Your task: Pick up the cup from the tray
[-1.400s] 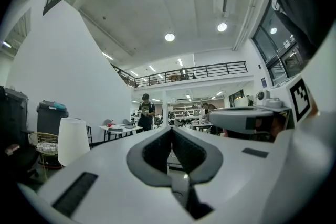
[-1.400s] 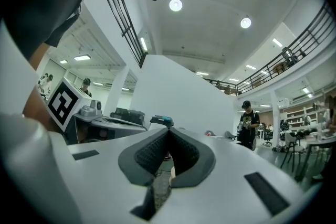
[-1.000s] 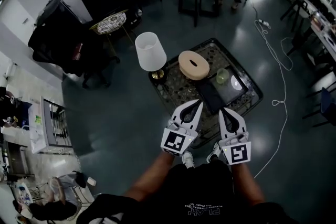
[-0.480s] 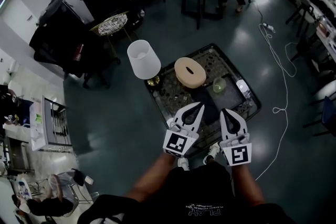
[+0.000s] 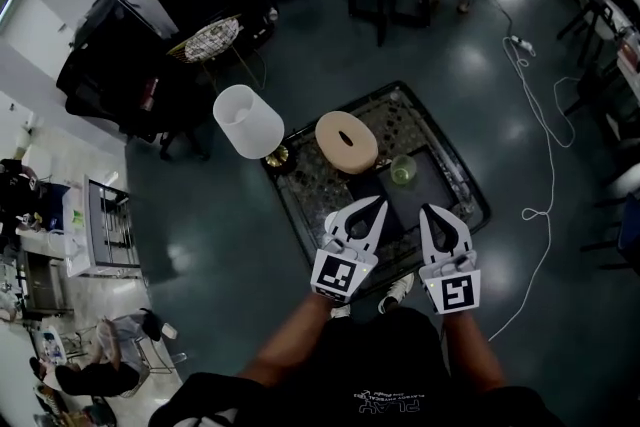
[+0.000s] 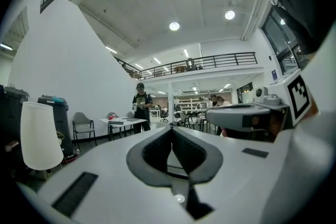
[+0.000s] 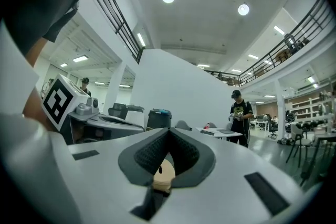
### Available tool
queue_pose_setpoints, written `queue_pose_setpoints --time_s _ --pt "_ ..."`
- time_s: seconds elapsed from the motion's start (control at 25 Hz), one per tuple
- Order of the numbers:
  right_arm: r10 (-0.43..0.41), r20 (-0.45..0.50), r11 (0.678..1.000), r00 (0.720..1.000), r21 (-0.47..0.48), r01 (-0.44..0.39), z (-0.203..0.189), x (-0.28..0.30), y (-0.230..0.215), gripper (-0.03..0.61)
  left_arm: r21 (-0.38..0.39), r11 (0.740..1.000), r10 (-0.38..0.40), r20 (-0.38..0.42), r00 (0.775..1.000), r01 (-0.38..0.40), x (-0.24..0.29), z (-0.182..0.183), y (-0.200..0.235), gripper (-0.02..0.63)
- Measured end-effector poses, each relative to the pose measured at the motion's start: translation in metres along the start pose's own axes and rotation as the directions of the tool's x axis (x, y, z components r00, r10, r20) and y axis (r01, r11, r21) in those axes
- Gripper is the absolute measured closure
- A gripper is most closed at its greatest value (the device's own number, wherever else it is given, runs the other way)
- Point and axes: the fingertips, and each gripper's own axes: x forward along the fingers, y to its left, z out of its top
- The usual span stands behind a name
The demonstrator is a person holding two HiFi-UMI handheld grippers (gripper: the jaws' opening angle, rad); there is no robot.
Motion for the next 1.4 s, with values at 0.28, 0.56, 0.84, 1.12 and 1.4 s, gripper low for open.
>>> queue_pose_setpoints --time_s 0.28,0.56,0.84,1.12,1.4 --pt "0.061 -0.001 0.997 0.998 0.045 -0.061 -0.016 0.006 -0.034 0.569 0.010 0.999 0.044 -0.047 0.998 -0.044 0.034 -0.012 -0.008 0.604" --pt "0.099 -0.016 0.993 0.995 0.061 -0.098 -0.035 0.022 -0.044 0.569 -0.003 0.999 0.044 -0.073 0.996 -0.045 0.056 -0.030 -0.005 0.604" --pt "0.067 -0.040 0.995 0.997 0.070 -0.064 -0.048 0.042 -0.054 0.569 -0.005 1.000 0.003 -0.088 0.996 -0.003 0.078 -0.048 0.004 0.604" --pt "0.058 -0.070 0.995 0.996 0.079 -0.053 -0.060 0.046 -0.054 0.569 -0.013 1.000 0.009 -0.098 0.995 -0.010 0.086 -0.066 0.012 0.598" --pt "0.069 -0.088 0.995 0.994 0.077 -0.062 -0.071 0.051 -0.057 0.569 -0.025 0.999 0.027 -0.130 0.991 -0.030 0.101 -0.104 0.012 0.327"
